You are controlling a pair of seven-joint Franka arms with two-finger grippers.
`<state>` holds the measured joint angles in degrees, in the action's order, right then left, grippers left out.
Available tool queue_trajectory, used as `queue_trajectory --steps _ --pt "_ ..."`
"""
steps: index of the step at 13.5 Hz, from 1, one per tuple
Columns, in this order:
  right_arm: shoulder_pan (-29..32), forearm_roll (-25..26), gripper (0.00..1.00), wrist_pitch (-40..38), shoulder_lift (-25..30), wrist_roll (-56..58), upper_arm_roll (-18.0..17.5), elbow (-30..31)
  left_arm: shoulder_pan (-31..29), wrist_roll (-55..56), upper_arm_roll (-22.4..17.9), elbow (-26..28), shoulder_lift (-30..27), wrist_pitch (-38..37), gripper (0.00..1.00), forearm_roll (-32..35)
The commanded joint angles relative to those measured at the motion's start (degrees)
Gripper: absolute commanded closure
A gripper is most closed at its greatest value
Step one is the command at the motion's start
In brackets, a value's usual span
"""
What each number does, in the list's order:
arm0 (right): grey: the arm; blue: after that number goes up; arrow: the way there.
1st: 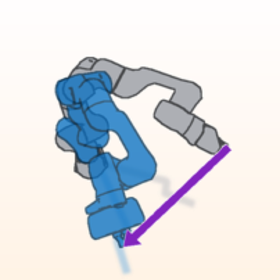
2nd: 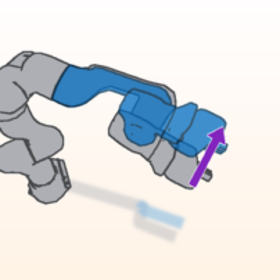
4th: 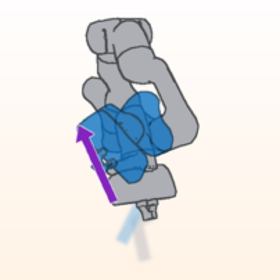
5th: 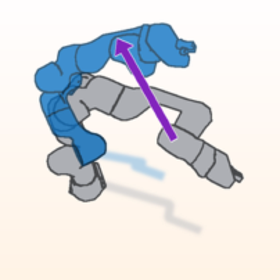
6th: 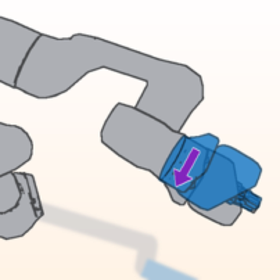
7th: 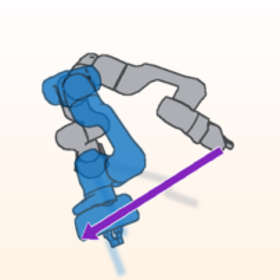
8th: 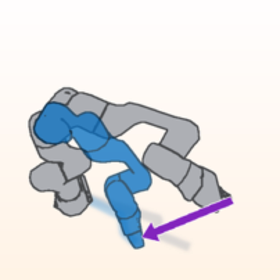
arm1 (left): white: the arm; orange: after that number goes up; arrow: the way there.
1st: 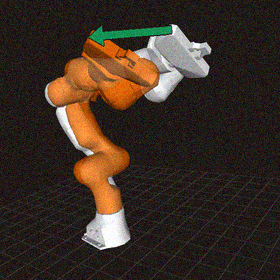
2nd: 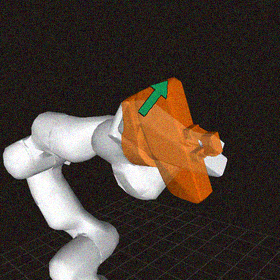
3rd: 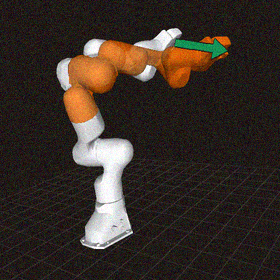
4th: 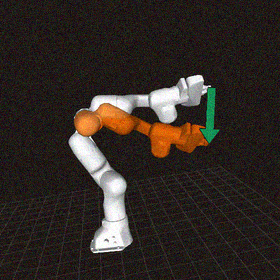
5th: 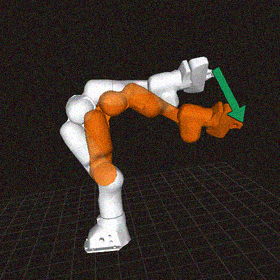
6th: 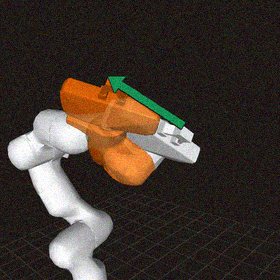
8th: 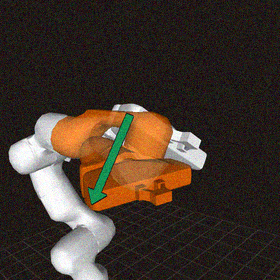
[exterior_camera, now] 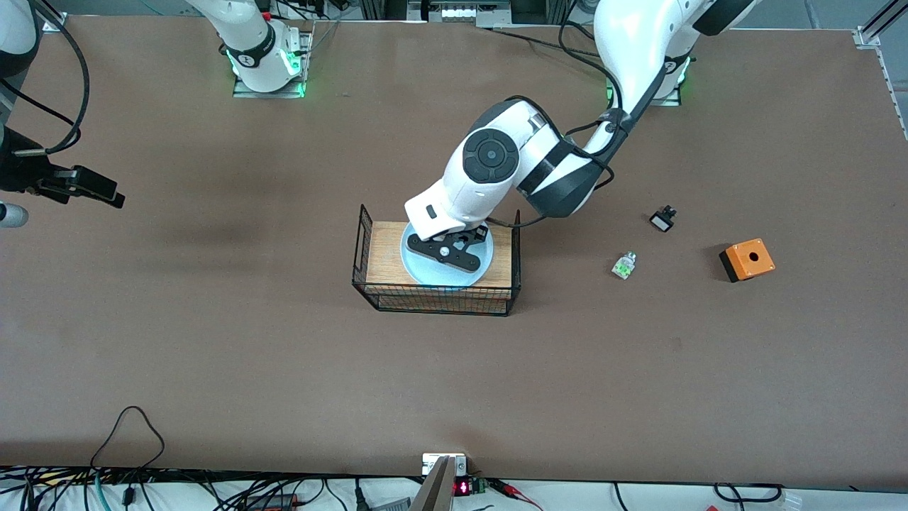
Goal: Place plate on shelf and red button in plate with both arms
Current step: 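Carry the red button onto the plate with the left gripper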
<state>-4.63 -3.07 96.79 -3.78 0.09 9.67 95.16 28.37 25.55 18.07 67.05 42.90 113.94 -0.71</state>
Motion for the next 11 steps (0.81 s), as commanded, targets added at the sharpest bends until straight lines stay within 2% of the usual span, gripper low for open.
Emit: queue_trajectory --steps 1,4,6,11 --pt "0.8 0.8 0.0 -0.6 0.3 -0.7 -1.0 -0.4 -0.2 0.9 -0.1 -1.0 -0.4 -1.6 0.0 0.3" --pt "0.8 0.8 0.0 -0.3 0.3 -0.5 -1.0 -0.4 -0.3 0.9 -0.5 -1.0 -1.6 -3.3 0.0 0.4" --pt "0.8 0.8 0.0 -0.2 0.3 -0.5 -1.0 -0.4 -0.4 1.3 -4.4 -1.0 -4.0 -4.3 0.0 1.7" --pt "0.9 0.9 0.0 -0.2 -0.5 0.0 -1.0 -1.6 -2.3 1.3 -13.6 -1.2 -10.3 -18.9 0.0 4.6"
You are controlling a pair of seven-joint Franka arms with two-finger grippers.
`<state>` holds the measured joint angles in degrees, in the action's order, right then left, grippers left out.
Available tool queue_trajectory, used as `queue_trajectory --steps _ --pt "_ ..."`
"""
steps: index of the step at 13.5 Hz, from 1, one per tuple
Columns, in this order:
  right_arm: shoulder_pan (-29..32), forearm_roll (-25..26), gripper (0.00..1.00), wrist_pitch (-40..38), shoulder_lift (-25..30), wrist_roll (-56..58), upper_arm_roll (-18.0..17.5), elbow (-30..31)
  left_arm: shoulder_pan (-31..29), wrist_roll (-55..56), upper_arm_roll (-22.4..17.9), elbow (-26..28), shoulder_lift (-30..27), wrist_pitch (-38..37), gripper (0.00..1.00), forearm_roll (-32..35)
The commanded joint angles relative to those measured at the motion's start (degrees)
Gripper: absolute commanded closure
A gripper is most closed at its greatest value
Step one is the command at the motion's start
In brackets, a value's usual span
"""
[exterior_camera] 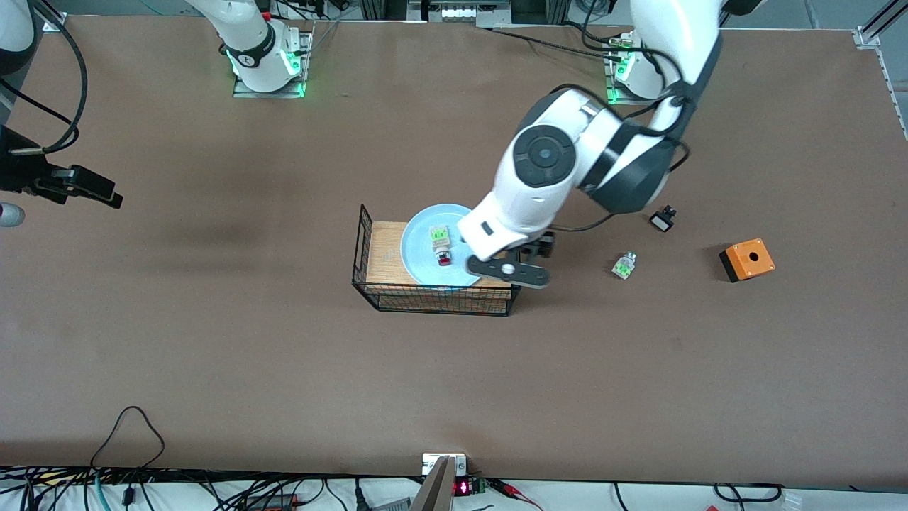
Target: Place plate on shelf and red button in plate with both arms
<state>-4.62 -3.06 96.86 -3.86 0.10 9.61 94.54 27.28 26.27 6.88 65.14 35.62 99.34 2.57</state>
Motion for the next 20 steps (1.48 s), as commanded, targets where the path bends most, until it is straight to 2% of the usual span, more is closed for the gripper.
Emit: queue_trajectory --steps 1,3,5,7,11,15,17,20 --pt "0.8 0.9 0.0 -0.5 -0.5 0.0 -0.9 -0.9 -3.2 0.1 -2.7 0.7 -4.4 -6.5 0.0 1.4" --pt "0.7 0.8 0.0 -0.4 -0.7 0.0 -0.9 -0.9 -7.4 -3.6 -2.6 0.7 -6.3 -8.4 0.0 1.5" --pt "0.7 0.8 0.0 -0.6 -0.7 0.1 -1.0 -0.9 -8.8 -7.4 -2.7 0.4 -7.1 -10.6 0.0 1.6" --pt "0.7 0.8 0.0 -0.5 -0.7 0.0 -1.0 -0.9 -10.4 -10.5 -3.9 1.2 -10.5 -11.5 0.0 0.9" --pt "0.6 0.7 0.0 -0.6 -0.9 0.1 -1.0 -0.9 -13.4 -22.4 -8.8 12.1 -22.2 -12.2 0.0 1.1" --pt "0.2 0.7 0.0 -0.5 -0.9 0.1 -1.0 -0.9 -19.3 -27.0 -8.8 23.9 -33.2 -11.7 0.0 1.6" --pt "0.0 0.8 0.0 -0.5 -0.9 0.1 -1.0 -0.9 -20.5 -26.9 -8.8 29.5 -37.2 -9.2 0.0 0.8" --pt "-0.1 0.8 0.0 -0.5 -0.8 0.1 -1.0 -0.9 -20.5 -27.1 -8.9 30.8 -38.7 -7.3 0.0 1.1"
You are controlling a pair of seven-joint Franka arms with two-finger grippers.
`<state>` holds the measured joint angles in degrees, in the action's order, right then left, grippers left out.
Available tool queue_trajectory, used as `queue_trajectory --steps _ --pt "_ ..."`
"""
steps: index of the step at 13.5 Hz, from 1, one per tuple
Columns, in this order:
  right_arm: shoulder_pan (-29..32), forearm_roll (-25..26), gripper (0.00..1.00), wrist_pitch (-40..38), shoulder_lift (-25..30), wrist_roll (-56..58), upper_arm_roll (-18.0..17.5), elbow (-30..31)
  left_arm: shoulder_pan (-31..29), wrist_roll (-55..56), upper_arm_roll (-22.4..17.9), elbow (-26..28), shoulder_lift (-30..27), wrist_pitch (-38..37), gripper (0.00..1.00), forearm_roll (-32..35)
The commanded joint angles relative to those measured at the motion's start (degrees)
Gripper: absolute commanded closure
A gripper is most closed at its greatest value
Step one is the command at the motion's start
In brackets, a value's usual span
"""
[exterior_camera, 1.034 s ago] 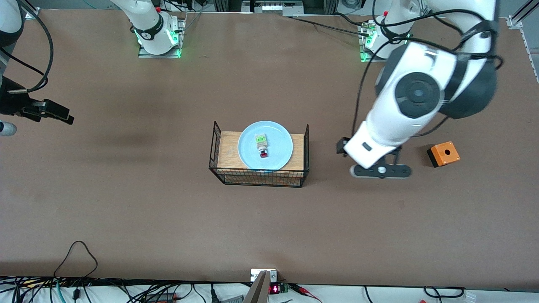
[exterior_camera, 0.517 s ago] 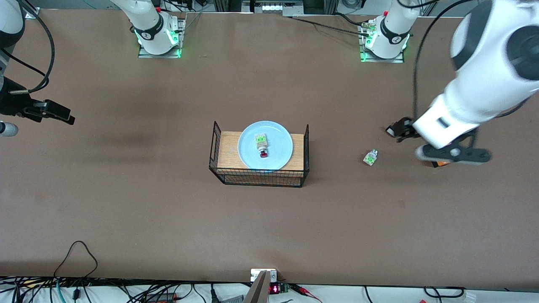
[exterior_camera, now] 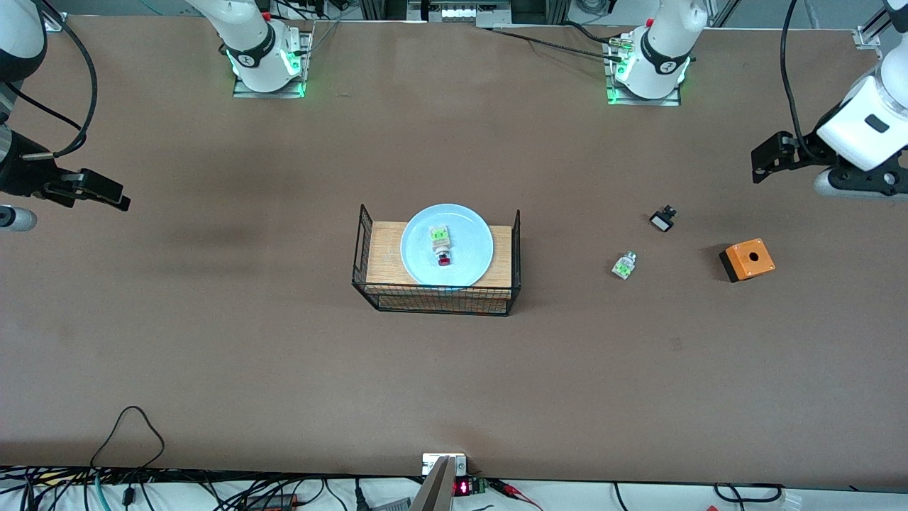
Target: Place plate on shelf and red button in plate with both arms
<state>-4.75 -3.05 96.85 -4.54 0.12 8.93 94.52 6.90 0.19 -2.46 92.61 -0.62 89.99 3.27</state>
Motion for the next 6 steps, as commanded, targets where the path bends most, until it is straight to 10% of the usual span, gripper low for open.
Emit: queue_trajectory --steps 1,6 --pt "0.0 0.8 0.0 -0.5 -0.1 0.1 -0.3 -0.9 0.0 -1.1 0.1 3.7 -2.6 2.1 0.0 0.4" --pt "0.0 0.7 0.0 -0.3 -0.2 0.1 -0.3 -0.9 0.0 -0.5 -0.1 4.3 -4.4 1.7 0.0 0.3"
